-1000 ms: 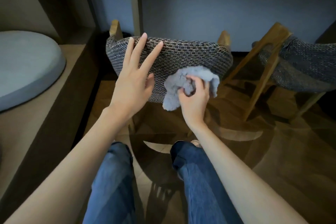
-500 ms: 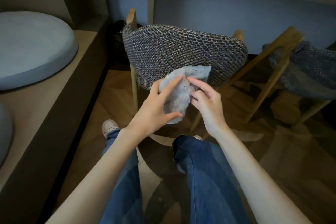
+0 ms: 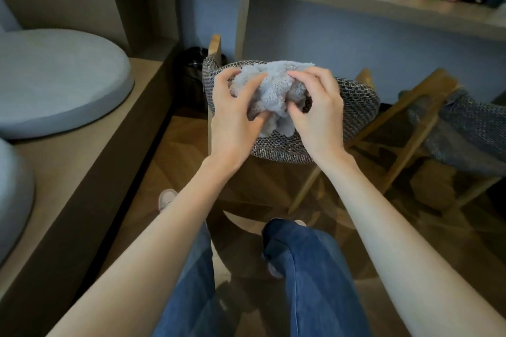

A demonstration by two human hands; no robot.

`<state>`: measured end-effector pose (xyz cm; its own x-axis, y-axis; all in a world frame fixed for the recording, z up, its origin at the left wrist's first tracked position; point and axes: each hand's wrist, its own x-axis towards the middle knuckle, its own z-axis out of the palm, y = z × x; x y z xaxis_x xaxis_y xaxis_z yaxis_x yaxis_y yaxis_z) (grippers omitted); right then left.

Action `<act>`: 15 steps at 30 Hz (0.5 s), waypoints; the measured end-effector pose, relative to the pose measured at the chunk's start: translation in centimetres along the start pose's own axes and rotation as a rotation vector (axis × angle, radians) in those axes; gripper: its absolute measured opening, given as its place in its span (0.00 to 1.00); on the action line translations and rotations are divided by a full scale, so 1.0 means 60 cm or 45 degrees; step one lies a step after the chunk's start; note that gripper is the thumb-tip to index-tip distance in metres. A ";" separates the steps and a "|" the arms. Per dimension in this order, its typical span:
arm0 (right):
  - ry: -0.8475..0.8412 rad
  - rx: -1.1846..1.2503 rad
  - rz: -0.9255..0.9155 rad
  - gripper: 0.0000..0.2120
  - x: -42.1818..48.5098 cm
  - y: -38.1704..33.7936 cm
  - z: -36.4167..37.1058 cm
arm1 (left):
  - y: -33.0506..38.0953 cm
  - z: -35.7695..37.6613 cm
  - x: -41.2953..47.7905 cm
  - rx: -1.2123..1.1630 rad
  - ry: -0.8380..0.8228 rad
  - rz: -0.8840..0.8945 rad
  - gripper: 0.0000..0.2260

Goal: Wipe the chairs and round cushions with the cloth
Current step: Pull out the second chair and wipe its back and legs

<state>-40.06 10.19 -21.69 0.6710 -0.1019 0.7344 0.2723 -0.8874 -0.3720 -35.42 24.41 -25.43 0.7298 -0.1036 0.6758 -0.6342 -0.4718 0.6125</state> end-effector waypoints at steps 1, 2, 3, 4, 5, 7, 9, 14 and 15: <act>0.033 -0.034 -0.032 0.18 0.001 0.005 0.005 | -0.005 0.008 0.001 0.091 0.029 0.051 0.22; 0.070 -0.061 -0.064 0.16 0.001 0.009 0.010 | -0.010 0.016 0.002 0.148 0.063 0.105 0.21; 0.107 -0.078 -0.088 0.15 -0.003 0.015 0.017 | -0.015 0.021 0.003 0.178 0.088 0.146 0.20; 0.129 -0.088 -0.103 0.13 -0.010 0.023 0.024 | -0.020 0.026 0.003 0.189 0.096 0.178 0.19; 0.127 -0.101 -0.110 0.12 -0.022 0.033 0.031 | -0.027 0.031 0.000 0.198 0.082 0.210 0.18; 0.050 -0.153 -0.094 0.12 -0.053 0.058 0.045 | -0.047 0.045 -0.017 0.222 -0.014 0.269 0.15; -0.026 -0.186 -0.039 0.12 -0.085 0.081 0.058 | -0.066 0.062 -0.040 0.240 -0.133 0.259 0.14; -0.183 -0.099 0.241 0.14 -0.130 0.120 0.102 | -0.101 0.100 -0.076 0.282 -0.352 0.153 0.17; -0.238 -0.110 0.305 0.14 -0.138 0.127 0.110 | -0.109 0.107 -0.084 0.296 -0.428 0.128 0.19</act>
<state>-38.97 7.22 -34.36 0.8265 -0.2351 0.5115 0.0370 -0.8840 -0.4660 -33.31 22.38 -35.47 0.7341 -0.4210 0.5327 -0.6602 -0.6258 0.4153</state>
